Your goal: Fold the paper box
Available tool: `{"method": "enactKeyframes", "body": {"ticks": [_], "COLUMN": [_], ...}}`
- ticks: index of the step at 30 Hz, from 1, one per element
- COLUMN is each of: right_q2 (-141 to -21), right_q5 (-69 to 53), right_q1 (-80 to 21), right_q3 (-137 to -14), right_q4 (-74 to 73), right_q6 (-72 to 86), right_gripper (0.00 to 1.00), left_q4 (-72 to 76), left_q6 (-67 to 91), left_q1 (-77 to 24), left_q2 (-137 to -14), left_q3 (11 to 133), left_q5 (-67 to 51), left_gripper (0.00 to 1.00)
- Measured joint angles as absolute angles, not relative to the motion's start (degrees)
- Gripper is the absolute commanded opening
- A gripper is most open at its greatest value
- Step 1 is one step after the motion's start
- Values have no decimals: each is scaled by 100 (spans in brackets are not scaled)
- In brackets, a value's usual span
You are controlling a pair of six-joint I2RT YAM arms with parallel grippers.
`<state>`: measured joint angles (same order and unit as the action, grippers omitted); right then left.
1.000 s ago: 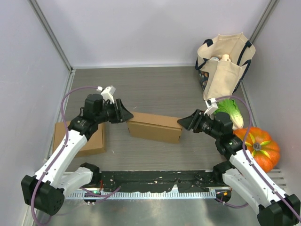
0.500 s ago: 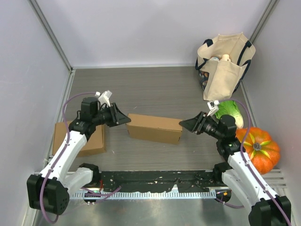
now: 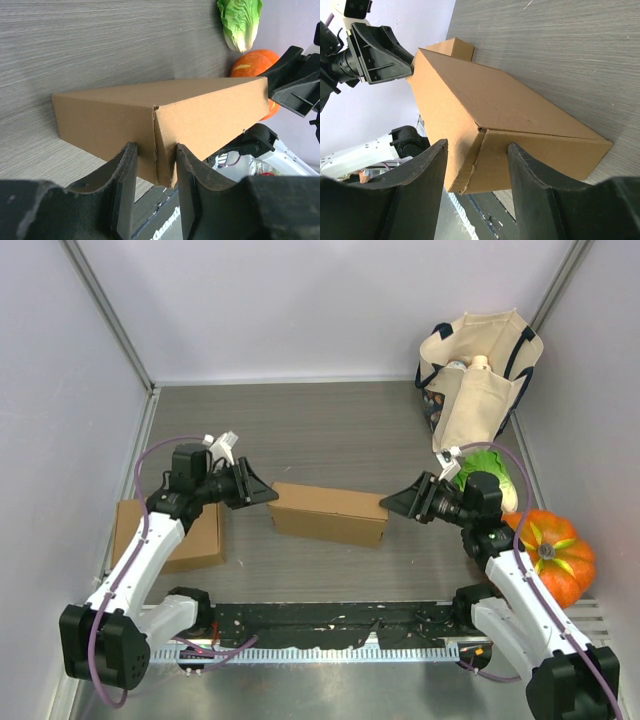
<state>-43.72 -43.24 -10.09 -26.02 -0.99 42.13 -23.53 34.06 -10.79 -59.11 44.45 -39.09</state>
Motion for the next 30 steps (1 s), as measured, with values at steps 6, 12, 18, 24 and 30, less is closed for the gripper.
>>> {"method": "enactKeyframes", "body": {"ticks": [6, 12, 18, 24, 30], "right_q2": [-4289, -4125, -4139, -4189, -4198], "right_q5": [-4407, -4816, -4963, -5072, -5181], "right_q1": [-919, -548, -460, -447, -447], "right_q3": [-2287, -1905, -1984, -2075, -1931], "right_q4": [137, 934, 701, 410, 563], "right_q6": [4248, 4482, 4617, 4722, 4890], "right_gripper": [23, 15, 46, 54, 53], "left_q4": [-2051, -2018, -2110, -2231, -1966], "left_q6": [3496, 3647, 3881, 4117, 4414], "left_q1": [-1052, -928, -768, -698, -659], "left_q2": [-5896, -5690, -5636, -5376, -5339], "left_q3": [4272, 4145, 4071, 3990, 3682], "left_q5": [-3924, -3935, -4125, -4125, -4278], "left_gripper": [20, 32, 58, 48, 21]}}
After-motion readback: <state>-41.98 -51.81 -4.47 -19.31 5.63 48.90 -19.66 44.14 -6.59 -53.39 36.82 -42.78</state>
